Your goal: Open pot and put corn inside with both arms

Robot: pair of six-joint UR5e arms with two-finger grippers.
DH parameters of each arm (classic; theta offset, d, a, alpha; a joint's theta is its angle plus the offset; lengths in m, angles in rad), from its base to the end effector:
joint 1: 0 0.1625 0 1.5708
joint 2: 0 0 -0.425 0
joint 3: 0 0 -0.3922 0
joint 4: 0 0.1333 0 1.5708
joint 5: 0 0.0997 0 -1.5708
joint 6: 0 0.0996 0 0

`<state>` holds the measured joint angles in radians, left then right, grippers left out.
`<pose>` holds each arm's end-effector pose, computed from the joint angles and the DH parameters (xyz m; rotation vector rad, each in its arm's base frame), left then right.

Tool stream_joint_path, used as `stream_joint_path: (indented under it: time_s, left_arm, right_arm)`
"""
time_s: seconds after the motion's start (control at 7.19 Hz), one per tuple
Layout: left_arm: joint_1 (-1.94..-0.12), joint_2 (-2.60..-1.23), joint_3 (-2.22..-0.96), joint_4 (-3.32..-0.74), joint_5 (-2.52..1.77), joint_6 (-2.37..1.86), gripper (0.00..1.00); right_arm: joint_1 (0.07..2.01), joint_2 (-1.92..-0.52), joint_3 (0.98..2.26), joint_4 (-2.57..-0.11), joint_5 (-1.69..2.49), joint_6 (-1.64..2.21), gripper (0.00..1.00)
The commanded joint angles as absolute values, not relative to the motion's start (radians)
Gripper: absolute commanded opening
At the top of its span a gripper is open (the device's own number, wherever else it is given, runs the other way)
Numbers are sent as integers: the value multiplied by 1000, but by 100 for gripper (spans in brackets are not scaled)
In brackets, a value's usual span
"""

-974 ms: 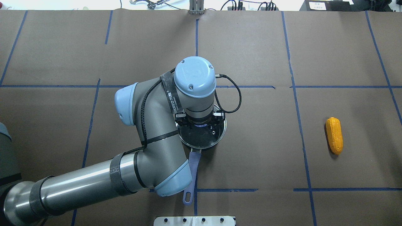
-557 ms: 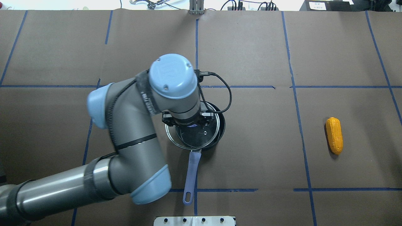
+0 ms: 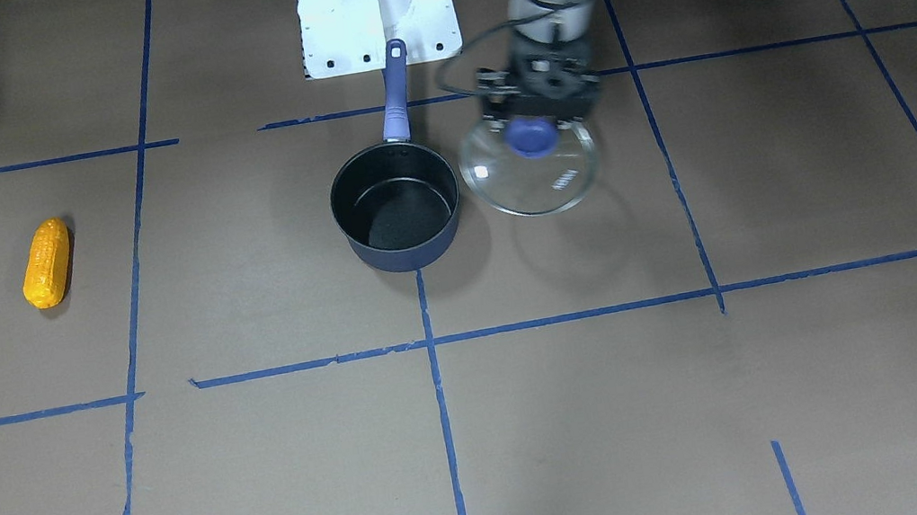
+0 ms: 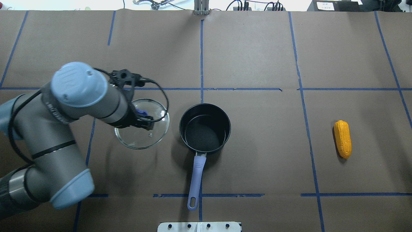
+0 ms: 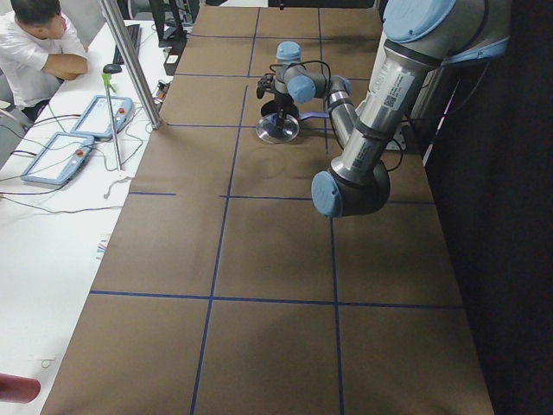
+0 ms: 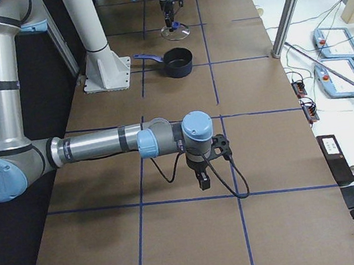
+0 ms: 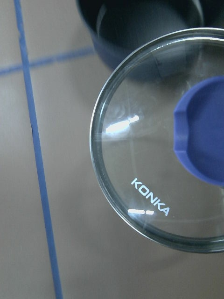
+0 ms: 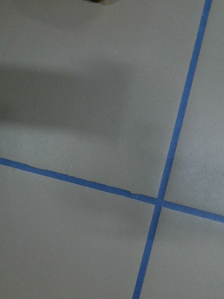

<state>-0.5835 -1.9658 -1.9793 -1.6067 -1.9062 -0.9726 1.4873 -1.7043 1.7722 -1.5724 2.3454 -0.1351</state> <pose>0.4223 -0.3992 0.2611 0.2012 0.8663 0.1545 0.0268 -0.4427 0.6215 0.0831 -0.7743 -0.2331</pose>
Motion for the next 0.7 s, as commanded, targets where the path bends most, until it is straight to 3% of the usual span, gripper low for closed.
stream_joint_path:
  time_s: [0.0, 0.56]
  left_arm:
    - [-583, -1821, -1916, -1824, -1902, -959, 9]
    - [-555, -1835, -1830, -1876, -1891, -1011, 9]
  right_arm:
    - [1488, -1704, 1775, -1572, 2345, -135, 100]
    - [1488, -1704, 1775, -1572, 2345, -135, 100]
